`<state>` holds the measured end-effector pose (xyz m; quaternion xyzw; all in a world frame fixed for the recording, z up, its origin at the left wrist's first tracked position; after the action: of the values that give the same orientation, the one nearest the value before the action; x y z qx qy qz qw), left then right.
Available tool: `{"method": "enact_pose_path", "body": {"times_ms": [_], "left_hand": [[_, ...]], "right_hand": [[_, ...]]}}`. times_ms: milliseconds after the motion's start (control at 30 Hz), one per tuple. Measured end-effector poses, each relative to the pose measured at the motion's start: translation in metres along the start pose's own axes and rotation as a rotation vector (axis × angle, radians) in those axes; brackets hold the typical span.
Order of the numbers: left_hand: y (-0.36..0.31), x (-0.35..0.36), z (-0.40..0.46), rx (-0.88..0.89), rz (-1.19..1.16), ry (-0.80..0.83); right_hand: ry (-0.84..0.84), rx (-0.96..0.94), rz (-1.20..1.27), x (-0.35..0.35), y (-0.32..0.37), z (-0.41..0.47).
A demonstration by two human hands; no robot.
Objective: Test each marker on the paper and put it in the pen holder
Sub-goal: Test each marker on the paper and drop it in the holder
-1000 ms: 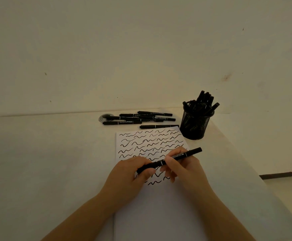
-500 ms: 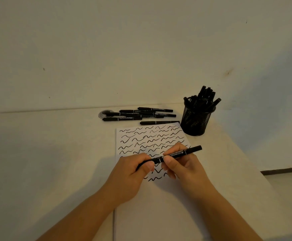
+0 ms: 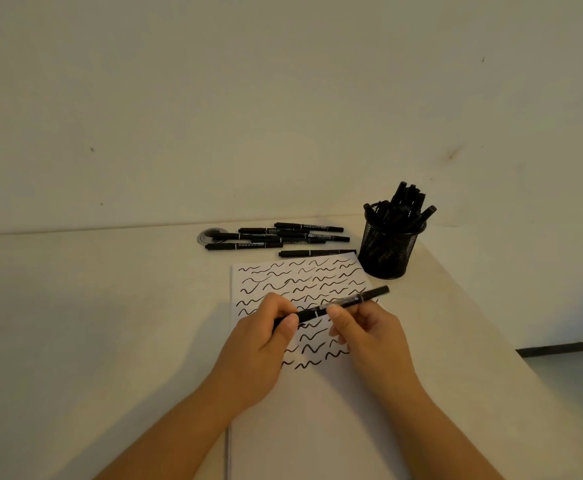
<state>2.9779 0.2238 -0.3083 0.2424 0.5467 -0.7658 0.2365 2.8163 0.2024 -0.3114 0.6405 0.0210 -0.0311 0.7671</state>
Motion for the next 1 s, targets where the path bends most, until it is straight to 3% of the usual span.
{"method": "enact_pose_path", "body": {"times_ms": [100, 167, 233, 333, 500, 600, 700, 900, 1000], "left_hand": [[0.003, -0.004, 0.001, -0.054, 0.04, -0.062], [0.003, -0.009, 0.003, -0.06, 0.11, -0.082], [0.0, -0.013, 0.005, -0.037, 0.2, -0.078], [-0.01, -0.017, 0.008, 0.041, 0.284, -0.09], [-0.031, -0.021, 0.016, 0.191, 0.358, -0.144], [-0.042, -0.029, 0.029, 0.222, 0.316, -0.14], [-0.036, -0.038, 0.054, 0.16, 0.29, -0.148], [0.03, -0.036, 0.12, -0.147, 0.531, 0.125], [0.053, -0.041, 0.14, -0.164, 0.617, 0.084]], "right_hand": [[-0.105, -0.093, -0.068, -0.005, 0.003, -0.003], [-0.119, -0.301, -0.261, -0.003, 0.014, -0.006], [-0.052, -0.528, -0.513, 0.005, 0.028, -0.009], [0.06, -0.665, -0.799, 0.014, 0.04, -0.008], [0.162, -0.753, -0.912, 0.013, 0.057, 0.004], [0.186, -0.668, -0.903, 0.007, 0.066, 0.021], [0.104, -0.487, -0.803, -0.01, 0.072, 0.051], [-0.088, -0.223, -0.366, -0.05, 0.095, 0.105], [-0.178, -0.204, -0.212, -0.065, 0.104, 0.121]]}}
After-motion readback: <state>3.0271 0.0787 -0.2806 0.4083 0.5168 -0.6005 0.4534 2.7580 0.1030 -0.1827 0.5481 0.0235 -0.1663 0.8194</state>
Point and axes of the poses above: each hand's wrist, its own z-axis towards the middle knuckle, its own x-axis out of the palm, y = z × x, the point moved 3 cm from there along z, towards the middle knuckle, and after that the axes turned 8 degrees about z, right-handed, at the moved point
